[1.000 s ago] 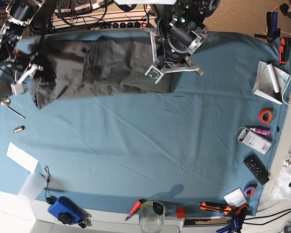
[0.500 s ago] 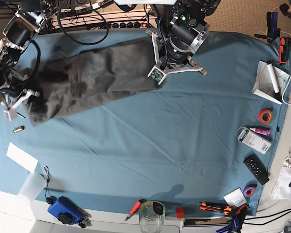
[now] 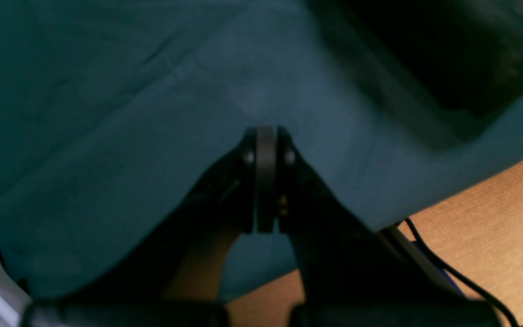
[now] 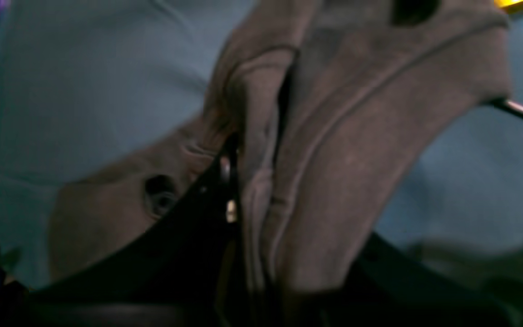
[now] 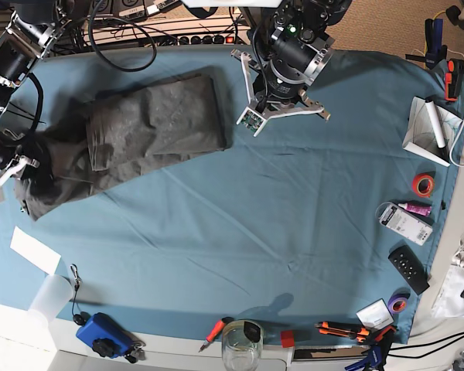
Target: Fold the T-shirt properly
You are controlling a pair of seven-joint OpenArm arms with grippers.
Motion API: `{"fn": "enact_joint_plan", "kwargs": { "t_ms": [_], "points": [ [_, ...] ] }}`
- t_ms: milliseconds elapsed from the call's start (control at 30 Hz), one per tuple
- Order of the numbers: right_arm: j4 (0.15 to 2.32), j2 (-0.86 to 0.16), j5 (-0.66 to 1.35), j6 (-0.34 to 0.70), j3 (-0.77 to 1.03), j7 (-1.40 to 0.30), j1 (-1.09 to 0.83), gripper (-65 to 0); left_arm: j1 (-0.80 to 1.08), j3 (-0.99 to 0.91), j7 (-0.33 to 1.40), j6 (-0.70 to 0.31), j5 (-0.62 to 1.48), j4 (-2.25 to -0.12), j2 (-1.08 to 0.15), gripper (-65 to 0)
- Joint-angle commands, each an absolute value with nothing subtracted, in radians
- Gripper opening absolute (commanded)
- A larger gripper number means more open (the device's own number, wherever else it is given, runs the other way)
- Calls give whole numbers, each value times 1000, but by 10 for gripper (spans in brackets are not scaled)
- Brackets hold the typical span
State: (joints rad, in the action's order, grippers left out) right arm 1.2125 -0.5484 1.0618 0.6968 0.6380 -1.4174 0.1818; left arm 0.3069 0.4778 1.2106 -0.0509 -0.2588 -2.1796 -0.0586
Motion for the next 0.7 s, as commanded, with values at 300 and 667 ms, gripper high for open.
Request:
{"fn": "enact_joint_plan", "kwargs": {
  "t_ms": [300, 667],
  "points": [
    [1229, -577, 1405, 698, 642, -1396, 155, -650, 305, 481, 1178, 93, -455, -2226, -52, -650],
    [1251, -574, 1484, 698, 633, -1396, 127, -650, 302, 344, 1125, 130, -488, -2230, -53, -650]
  ]
}}
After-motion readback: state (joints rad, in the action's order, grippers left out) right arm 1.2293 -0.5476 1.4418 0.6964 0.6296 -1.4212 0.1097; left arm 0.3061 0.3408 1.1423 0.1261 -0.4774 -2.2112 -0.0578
